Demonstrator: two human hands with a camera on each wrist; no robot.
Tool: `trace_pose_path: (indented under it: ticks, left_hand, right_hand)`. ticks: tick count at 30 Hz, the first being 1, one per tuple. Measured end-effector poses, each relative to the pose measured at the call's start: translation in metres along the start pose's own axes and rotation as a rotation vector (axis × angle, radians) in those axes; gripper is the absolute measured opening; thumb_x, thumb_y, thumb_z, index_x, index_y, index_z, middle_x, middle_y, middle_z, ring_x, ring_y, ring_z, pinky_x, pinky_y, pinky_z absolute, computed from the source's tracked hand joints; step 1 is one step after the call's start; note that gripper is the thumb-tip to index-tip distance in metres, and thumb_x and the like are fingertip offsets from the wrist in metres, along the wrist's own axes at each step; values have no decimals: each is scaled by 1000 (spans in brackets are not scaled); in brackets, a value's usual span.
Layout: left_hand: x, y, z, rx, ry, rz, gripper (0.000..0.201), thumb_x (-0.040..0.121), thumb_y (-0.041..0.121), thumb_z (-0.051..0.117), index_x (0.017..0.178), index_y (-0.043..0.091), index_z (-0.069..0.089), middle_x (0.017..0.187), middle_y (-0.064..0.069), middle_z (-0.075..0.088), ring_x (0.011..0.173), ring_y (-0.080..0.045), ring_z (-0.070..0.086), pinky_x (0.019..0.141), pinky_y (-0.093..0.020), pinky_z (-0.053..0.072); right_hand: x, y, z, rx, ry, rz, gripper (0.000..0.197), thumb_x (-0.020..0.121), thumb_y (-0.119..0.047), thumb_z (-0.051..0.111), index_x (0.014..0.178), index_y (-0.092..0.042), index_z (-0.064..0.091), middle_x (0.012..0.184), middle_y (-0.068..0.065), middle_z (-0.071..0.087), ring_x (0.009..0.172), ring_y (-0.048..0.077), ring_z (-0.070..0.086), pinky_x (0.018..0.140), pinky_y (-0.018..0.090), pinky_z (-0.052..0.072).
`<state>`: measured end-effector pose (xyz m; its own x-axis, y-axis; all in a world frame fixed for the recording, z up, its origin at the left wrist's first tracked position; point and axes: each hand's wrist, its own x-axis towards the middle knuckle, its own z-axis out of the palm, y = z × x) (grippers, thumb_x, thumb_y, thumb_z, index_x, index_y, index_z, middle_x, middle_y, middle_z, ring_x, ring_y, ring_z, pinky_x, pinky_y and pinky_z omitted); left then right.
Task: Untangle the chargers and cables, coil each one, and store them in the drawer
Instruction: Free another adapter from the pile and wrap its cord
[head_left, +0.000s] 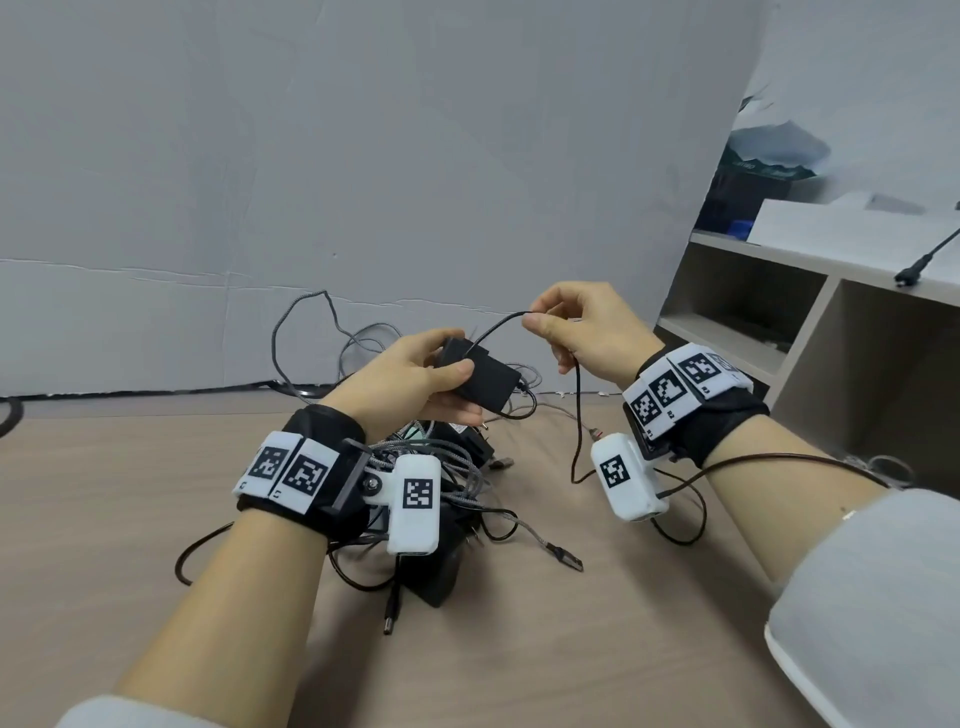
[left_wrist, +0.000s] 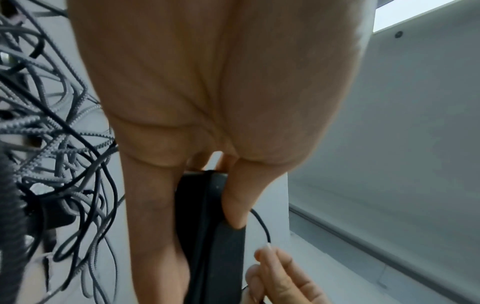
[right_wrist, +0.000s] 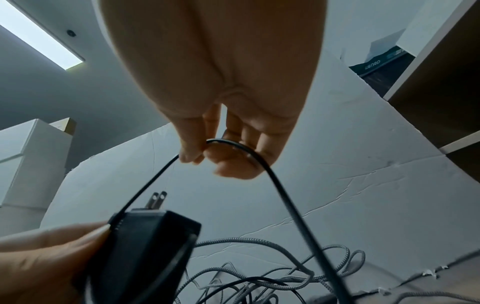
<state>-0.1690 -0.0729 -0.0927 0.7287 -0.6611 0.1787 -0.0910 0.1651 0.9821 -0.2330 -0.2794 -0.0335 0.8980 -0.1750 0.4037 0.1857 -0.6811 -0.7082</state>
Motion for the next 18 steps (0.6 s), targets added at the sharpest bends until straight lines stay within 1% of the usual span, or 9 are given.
trace_pose_path:
  ticks: [3, 6, 8, 10, 12, 14, 15, 17, 18]
  left_hand:
    - [-2, 3, -2, -88, -50, 10, 43, 102, 4, 51, 144, 7, 44, 111, -17, 64, 78, -34, 73, 70, -36, 63]
    - [-5, 7, -3, -120, -158, 44, 33, 102, 7, 50, 134, 3, 54, 109, -23, 64, 76, -31, 69, 66, -32, 61]
    - [-8, 9, -2, -159, -197, 63, 29, 101, 10, 49, 127, 3, 59, 105, -21, 65, 73, -27, 66, 62, -29, 59]
    - [-8, 12, -1, -225, -183, 72, 29, 100, 12, 49, 126, 2, 59, 101, -18, 66, 70, -25, 66, 59, -26, 58]
    - [-6, 14, 0, -312, -126, 88, 30, 101, 12, 49, 127, -1, 57, 100, -19, 66, 71, -25, 68, 59, -25, 59]
    - [-3, 14, 2, -436, -56, 112, 29, 103, 12, 47, 127, -3, 55, 103, -20, 68, 74, -27, 71, 62, -26, 60]
    - [-2, 13, 4, -498, -27, 128, 29, 104, 12, 46, 128, -5, 54, 105, -20, 69, 76, -28, 72, 64, -26, 61]
    - [1, 11, 8, -605, 30, 167, 34, 106, 14, 45, 131, -7, 51, 110, -21, 69, 82, -28, 73, 66, -25, 60]
    - [3, 10, 9, -658, 59, 192, 36, 106, 16, 45, 132, -9, 50, 112, -23, 68, 85, -29, 73, 67, -25, 59]
  right_hand:
    - [2, 5, 3, 3, -2, -2, 10, 96, -12, 67, 89, -5, 65, 63, 6, 53, 44, 15, 47, 45, 27, 48]
    - [2, 9, 7, 25, 5, 0, 10, 96, -13, 66, 90, -6, 68, 64, 5, 56, 44, 14, 48, 45, 26, 47]
    - [2, 9, 11, 30, -11, 6, 10, 97, -13, 65, 92, -6, 69, 67, 7, 57, 47, 15, 49, 45, 25, 46]
    - [2, 9, 14, 4, -52, 27, 11, 100, -11, 60, 98, -6, 69, 74, 11, 60, 54, 20, 52, 46, 27, 51]
    - [-2, 6, 20, -30, -149, 44, 17, 102, -7, 53, 108, -1, 68, 77, 16, 62, 55, 22, 56, 52, 34, 57]
    - [-10, 0, 30, -52, -276, 56, 23, 104, -11, 49, 115, 3, 62, 73, 20, 63, 54, 23, 58, 62, 44, 62]
    - [-15, -4, 36, -53, -341, 74, 23, 106, -15, 47, 118, 0, 59, 71, 19, 62, 53, 23, 58, 64, 45, 60]
    - [-21, -7, 47, -41, -504, 136, 19, 107, -18, 46, 125, -17, 52, 67, 14, 60, 53, 24, 57, 66, 46, 59]
    - [-24, -7, 52, -58, -591, 160, 26, 106, -17, 46, 131, -24, 46, 65, 12, 60, 53, 25, 58, 68, 49, 59]
